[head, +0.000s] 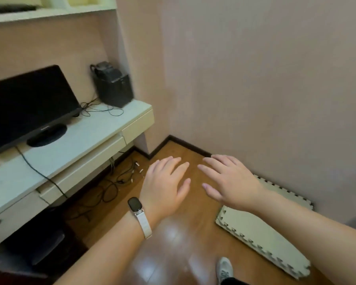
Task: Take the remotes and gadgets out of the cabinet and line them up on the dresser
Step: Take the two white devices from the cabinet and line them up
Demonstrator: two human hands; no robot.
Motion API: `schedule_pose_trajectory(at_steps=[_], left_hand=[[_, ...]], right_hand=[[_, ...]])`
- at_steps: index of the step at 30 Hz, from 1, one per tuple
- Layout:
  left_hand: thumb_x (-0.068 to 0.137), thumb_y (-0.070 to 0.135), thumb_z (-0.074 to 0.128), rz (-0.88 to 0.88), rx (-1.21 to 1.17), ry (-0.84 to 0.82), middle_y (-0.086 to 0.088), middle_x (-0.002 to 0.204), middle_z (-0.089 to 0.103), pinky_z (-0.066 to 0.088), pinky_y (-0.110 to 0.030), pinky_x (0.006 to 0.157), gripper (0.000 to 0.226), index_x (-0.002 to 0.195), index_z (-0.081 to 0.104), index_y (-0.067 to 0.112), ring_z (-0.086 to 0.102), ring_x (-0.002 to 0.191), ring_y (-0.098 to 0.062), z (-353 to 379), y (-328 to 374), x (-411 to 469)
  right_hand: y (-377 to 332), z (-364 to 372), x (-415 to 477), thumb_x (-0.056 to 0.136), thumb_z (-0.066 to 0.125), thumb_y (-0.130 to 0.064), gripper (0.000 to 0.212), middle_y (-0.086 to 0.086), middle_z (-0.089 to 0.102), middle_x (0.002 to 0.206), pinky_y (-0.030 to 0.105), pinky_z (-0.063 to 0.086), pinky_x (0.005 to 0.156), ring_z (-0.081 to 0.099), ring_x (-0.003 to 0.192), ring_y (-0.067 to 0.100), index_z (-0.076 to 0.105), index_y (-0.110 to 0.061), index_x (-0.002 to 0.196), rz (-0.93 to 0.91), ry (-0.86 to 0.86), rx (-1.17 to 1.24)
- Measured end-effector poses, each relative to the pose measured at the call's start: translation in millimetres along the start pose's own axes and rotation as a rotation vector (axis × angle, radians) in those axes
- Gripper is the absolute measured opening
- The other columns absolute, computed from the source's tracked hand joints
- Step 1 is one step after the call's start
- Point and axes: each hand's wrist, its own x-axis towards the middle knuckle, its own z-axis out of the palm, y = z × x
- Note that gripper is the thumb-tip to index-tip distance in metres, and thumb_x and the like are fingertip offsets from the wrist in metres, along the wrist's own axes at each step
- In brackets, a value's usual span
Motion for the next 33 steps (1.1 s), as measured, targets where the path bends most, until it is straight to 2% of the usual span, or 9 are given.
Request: schedule_pose_trajectory(at_steps=[8, 16, 24, 27, 33], left_hand=[[0.091, 0.04, 0.049, -0.156, 0.132, 0.002, -0.001, 0.127, 0.064, 0.041, -0.044, 0.105, 0.042, 0.125, 0.064, 0.021, 0.055, 0.124, -0.02, -3, -50, 18], [0.091, 0.042, 0.05, -0.269, 0.244, 0.01, 0.001, 0.127, 0.064, 0.043, -0.041, 0.103, 0.042, 0.125, 0.064, 0.023, 0.056, 0.122, -0.019, 21, -71, 116], [0.091, 0.04, 0.052, -0.295, 0.302, 0.052, -0.001, 0.124, 0.064, 0.039, -0.04, 0.102, 0.041, 0.124, 0.063, 0.021, 0.055, 0.117, -0.022, 46, -82, 216], [0.09, 0.041, 0.051, -0.319, 0.305, 0.048, -0.001, 0.124, 0.064, 0.042, -0.042, 0.1, 0.041, 0.124, 0.063, 0.021, 0.056, 0.116, -0.023, 51, -93, 238], [0.089, 0.041, 0.052, -0.331, 0.318, 0.068, -0.001, 0.123, 0.064, 0.039, -0.039, 0.1, 0.041, 0.122, 0.064, 0.02, 0.056, 0.116, -0.024, 61, -127, 274]], right_hand=[[14, 37, 85, 0.094, 0.047, -0.051, 0.051, 0.006, 0.06, 0.133, 0.041, 0.041, 0.105, 0.052, 0.125, 0.028, 0.058, -0.018, 0.131, -0.173, -0.003, 0.097], [95, 66, 172, 0.093, 0.043, -0.05, 0.052, 0.008, 0.063, 0.129, 0.043, 0.044, 0.102, 0.056, 0.121, 0.03, 0.061, -0.017, 0.129, -0.237, 0.06, 0.158], [191, 96, 242, 0.091, 0.05, -0.048, 0.048, 0.009, 0.064, 0.123, 0.041, 0.046, 0.096, 0.058, 0.114, 0.031, 0.062, -0.015, 0.123, -0.331, 0.137, 0.13], [208, 102, 266, 0.089, 0.053, -0.046, 0.047, 0.01, 0.064, 0.121, 0.041, 0.048, 0.093, 0.057, 0.112, 0.031, 0.062, -0.014, 0.122, -0.347, 0.171, 0.159], [228, 116, 316, 0.088, 0.053, -0.046, 0.046, 0.009, 0.064, 0.119, 0.04, 0.047, 0.092, 0.057, 0.111, 0.031, 0.062, -0.014, 0.12, -0.367, 0.173, 0.171]])
